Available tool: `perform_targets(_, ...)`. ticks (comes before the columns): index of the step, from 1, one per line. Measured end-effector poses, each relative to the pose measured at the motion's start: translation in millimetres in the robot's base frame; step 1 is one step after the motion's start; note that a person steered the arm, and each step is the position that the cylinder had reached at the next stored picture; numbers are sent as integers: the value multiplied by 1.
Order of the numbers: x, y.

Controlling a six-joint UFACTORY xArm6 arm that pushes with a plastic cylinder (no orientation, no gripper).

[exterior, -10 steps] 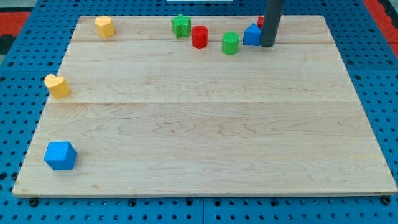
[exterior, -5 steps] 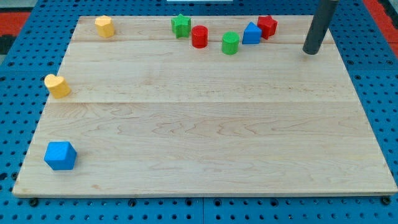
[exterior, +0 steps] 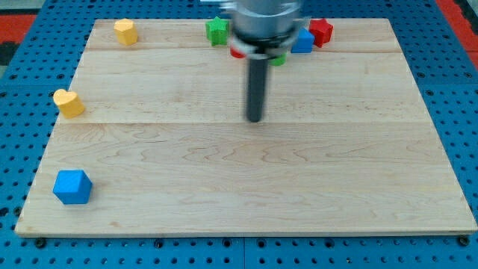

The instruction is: Push the yellow heart to the bottom side of the green circle

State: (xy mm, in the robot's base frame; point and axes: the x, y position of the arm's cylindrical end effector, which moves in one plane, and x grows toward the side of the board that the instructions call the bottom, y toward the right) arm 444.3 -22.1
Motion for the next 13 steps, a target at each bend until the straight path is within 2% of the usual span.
perform_targets(1,46,-117)
perform_targets(2,60,-243)
perform_targets(3,41,-283)
perform_targets(5,-43,-278)
perform_targets(6,-45,-226)
perform_targets(7,-45,-110)
perform_targets(8,-66,-38)
perform_targets(9,-65,-10)
perform_targets(10,-22,-32)
perform_targets(11,-43,-110)
perform_targets(12,-82,-120)
perform_targets(13,-85,-25)
